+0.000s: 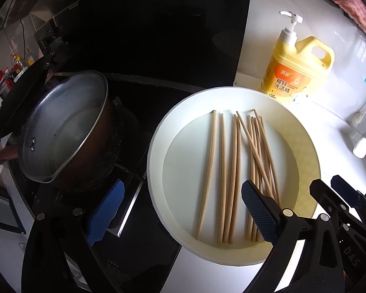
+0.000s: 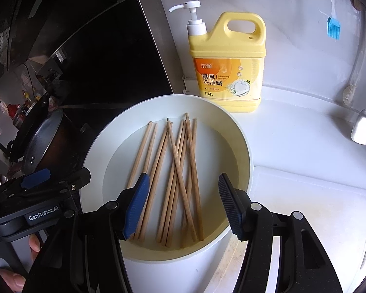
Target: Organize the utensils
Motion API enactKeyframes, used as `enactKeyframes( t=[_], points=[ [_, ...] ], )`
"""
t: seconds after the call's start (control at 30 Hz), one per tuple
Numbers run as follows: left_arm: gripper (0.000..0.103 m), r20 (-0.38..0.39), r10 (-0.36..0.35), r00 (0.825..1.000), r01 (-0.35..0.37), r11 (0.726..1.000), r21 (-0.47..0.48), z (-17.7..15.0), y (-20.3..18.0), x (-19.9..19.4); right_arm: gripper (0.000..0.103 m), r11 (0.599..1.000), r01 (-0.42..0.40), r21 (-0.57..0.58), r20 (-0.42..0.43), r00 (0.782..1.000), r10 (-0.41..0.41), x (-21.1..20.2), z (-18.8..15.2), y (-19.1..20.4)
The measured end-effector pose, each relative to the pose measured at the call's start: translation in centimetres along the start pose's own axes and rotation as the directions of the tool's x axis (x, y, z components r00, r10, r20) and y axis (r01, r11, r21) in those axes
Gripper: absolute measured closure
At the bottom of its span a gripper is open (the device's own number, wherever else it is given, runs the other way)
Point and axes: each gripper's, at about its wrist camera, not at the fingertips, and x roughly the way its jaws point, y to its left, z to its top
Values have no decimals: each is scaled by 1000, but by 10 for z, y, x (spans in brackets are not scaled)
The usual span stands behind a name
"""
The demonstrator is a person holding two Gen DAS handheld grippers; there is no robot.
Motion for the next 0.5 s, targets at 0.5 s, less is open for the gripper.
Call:
enactKeyframes(
  t=[0.5],
  points=[
    [6,6,4,1000,-4,1000,-6,1,1,-5,44,1000,7,-7,3,1000,-7,-5,-2,-1]
  ],
)
